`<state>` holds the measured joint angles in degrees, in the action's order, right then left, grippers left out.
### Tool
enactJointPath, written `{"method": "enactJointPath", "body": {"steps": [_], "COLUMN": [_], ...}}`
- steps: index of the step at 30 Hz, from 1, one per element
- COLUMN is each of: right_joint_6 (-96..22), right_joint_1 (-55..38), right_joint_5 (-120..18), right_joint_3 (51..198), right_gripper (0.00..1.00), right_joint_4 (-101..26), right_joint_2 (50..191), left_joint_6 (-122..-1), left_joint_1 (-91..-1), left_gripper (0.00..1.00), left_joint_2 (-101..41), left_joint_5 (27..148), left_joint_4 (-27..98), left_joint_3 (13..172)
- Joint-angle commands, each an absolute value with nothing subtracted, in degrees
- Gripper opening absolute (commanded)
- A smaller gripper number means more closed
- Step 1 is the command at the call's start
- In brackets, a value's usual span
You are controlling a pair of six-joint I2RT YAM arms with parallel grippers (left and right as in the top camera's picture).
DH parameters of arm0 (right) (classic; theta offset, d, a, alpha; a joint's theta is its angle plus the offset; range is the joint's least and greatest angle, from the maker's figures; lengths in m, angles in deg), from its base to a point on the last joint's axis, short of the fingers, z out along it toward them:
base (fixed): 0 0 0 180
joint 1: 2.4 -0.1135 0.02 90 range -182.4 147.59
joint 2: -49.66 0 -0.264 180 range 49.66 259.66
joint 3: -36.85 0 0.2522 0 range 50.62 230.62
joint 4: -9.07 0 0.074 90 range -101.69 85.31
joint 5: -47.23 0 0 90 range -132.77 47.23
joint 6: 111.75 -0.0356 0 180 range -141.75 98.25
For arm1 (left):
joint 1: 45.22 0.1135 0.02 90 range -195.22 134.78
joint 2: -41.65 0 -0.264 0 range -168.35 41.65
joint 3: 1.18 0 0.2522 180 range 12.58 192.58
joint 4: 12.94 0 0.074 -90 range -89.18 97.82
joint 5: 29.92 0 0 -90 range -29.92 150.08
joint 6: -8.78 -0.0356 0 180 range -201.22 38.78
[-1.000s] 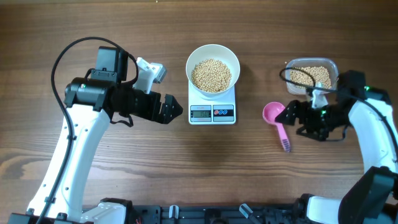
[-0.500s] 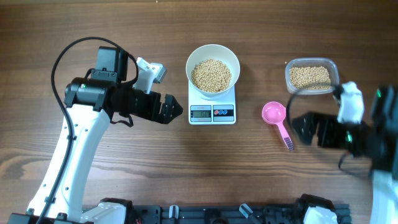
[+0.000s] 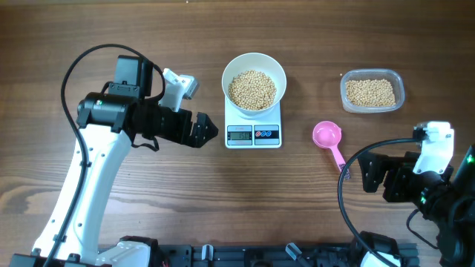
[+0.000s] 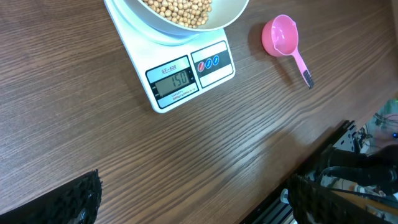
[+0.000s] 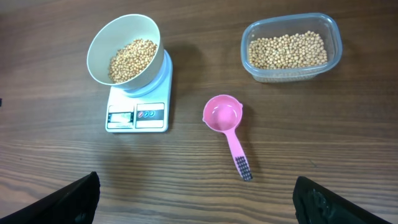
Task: Scoop item into bowl and weigh 150g on scale
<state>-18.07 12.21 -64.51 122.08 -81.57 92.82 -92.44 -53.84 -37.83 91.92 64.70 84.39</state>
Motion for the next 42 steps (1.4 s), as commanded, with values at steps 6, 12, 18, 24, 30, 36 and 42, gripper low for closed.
{"method": "enactJointPath", "body": {"steps": [6,12,18,24,30,36,42], "right_joint_6": [-22.35,-25.39,-24.67,-18.07,-15.49,-12.28,-9.85], "right_joint_1": [11.97,11.97,11.92,7.57,1.78,1.61,1.63], "right_joint_5": [-63.55,-63.55,-59.75,-50.41,-39.24,-38.06,-37.93], "right_joint_3": [122.56,122.56,121.86,115.52,101.14,90.54,84.81], "right_gripper": [1.0,1.0,1.0,0.99,1.0,1.0,0.99], "right_joint_4": [-81.79,-81.26,-74.25,-58.25,-42.75,-34.23,-32.65], "right_joint_2": [93.17,93.17,93.21,89.74,82.81,76.21,64.64], "left_joint_6": [-92.33,-92.33,-92.33,-92.33,-92.33,-92.33,-92.33], "left_joint_1": [-54.1,-54.1,-54.1,-54.1,-54.1,-54.1,-54.1], "left_gripper": [1.0,1.0,1.0,1.0,1.0,1.0,1.0], "left_joint_2": [-37.27,-37.27,-37.27,-37.27,-37.27,-37.27,-37.27], "left_joint_5": [92.99,93.01,93.01,92.99,92.99,92.99,92.99], "left_joint_4": [64.7,64.7,64.7,64.7,64.7,64.7,64.7], "left_joint_3": [84.15,84.15,84.15,84.15,84.15,84.15,84.15]}}
